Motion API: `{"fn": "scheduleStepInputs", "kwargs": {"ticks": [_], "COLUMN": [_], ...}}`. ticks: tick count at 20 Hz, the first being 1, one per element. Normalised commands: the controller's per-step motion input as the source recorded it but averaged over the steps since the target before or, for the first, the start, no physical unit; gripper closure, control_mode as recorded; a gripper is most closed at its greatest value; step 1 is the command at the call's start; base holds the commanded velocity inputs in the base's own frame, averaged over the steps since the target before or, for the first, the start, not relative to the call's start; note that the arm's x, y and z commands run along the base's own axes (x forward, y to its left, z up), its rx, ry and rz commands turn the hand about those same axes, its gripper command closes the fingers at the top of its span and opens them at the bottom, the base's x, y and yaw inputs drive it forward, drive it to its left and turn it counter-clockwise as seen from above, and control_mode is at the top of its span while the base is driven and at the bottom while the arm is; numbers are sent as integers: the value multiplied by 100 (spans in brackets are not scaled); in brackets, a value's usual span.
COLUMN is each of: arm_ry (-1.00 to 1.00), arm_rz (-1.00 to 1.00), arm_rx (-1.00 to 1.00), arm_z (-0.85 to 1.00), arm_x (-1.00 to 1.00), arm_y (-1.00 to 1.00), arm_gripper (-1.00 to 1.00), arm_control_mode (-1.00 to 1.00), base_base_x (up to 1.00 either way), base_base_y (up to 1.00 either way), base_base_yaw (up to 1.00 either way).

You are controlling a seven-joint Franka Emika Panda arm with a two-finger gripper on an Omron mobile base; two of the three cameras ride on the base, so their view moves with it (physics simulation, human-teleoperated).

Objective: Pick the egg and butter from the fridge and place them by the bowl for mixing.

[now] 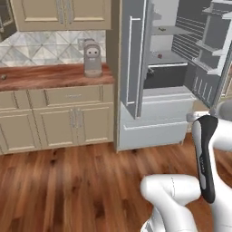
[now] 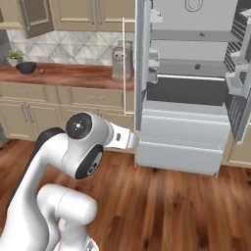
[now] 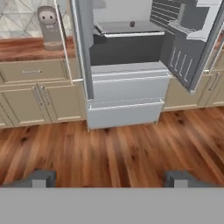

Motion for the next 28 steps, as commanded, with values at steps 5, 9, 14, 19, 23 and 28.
{"fn": "scheduleStepInputs", "kwargs": {"ticks": [5,9,14,19,23,28], "arm_ry": [0,0,0,0,0,0], "arm_rz": [0,0,0,0,0,0], "arm_rx": [0,0,0,0,0,0], "arm_z": [0,0,0,0,0,0], "arm_x": [0,0,0,0,0,0], "arm_y": [0,0,0,0,0,0], "arm_gripper": [-100,-100,-100,-100,-100,-100], "arm_control_mode": [100,100,100,100,100,100], "base_base_x": [84,100,100,86,69,68], "base_base_y": [-67,-34,-23,-76,-52,-5], "base_base_yaw": [2,0,0,0,1,0]}}
